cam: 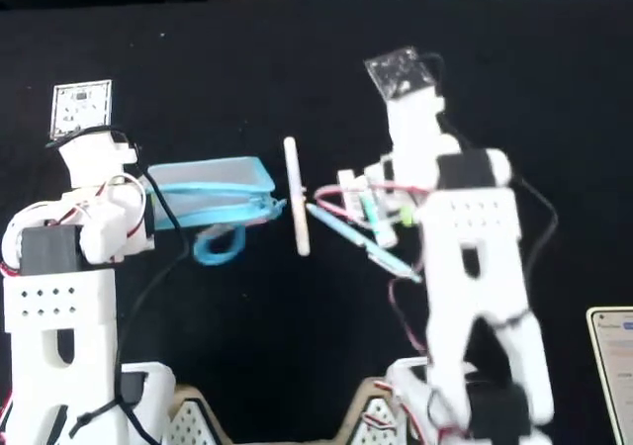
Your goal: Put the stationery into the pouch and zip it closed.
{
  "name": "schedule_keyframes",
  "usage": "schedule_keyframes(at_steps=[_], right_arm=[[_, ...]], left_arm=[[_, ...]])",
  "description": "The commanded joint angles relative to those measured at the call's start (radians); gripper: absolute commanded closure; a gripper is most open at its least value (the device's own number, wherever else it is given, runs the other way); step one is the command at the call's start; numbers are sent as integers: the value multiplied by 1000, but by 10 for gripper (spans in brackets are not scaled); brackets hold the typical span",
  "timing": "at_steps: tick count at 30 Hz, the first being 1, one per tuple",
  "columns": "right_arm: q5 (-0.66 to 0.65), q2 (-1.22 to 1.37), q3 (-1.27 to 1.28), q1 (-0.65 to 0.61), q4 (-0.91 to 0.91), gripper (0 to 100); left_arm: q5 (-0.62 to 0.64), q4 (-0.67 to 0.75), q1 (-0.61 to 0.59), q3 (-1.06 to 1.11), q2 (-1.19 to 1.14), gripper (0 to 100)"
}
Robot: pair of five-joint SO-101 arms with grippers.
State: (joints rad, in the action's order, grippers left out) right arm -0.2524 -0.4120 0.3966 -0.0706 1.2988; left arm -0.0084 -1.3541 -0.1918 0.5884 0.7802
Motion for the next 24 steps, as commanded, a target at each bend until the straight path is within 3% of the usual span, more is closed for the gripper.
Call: schedule_keyframes(at_steps=[1,9,20,24], right_arm=[[9,177,-39,-2,-149,843],[2,495,-110,-9,-322,843],[2,832,-371,-9,-316,843],[0,891,-452,-8,-213,843]], left_arm=[[15,-5,-16,33,-6,970],[15,2,-10,54,-5,970],[14,2,-10,54,-5,970],[14,2,-10,54,-5,970]])
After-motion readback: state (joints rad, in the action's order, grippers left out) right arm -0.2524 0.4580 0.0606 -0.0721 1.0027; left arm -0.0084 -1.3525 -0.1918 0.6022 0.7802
